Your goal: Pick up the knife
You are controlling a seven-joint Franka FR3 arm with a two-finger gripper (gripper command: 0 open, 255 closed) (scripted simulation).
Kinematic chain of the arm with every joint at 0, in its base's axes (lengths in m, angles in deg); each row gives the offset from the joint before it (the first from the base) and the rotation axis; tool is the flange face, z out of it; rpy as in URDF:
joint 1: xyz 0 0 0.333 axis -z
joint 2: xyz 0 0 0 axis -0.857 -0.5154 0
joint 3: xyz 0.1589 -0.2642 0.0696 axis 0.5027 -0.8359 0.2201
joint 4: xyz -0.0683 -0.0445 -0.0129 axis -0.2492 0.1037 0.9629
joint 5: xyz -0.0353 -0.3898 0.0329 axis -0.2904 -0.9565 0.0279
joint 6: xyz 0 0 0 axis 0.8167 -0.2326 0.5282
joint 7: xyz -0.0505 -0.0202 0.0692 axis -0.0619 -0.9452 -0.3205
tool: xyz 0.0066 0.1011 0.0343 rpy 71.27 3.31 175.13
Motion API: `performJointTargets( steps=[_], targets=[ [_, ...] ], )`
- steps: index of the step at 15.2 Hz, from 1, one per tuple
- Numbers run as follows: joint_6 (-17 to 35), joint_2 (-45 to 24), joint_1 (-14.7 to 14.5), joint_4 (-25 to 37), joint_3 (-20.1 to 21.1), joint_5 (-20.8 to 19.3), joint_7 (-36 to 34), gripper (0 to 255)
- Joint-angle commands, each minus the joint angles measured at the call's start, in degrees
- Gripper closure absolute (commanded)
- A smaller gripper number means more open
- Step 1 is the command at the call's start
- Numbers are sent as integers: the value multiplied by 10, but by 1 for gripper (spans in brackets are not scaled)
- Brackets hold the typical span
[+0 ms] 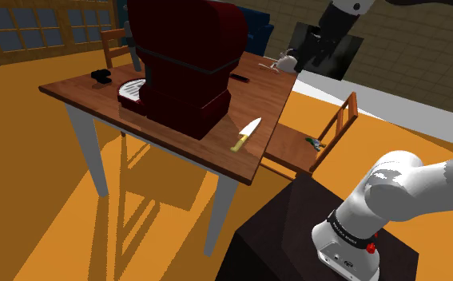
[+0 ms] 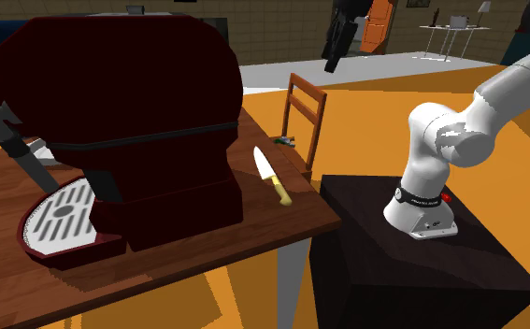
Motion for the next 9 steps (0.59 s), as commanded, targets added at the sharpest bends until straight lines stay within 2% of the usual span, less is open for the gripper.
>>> performJointTargets(
  steps=[1, 9],
  targets=[
    [0, 0, 0, 0, 0, 0, 0, 0],
    [134, -47, 54, -106, 60, 35, -204, 0]
  ],
)
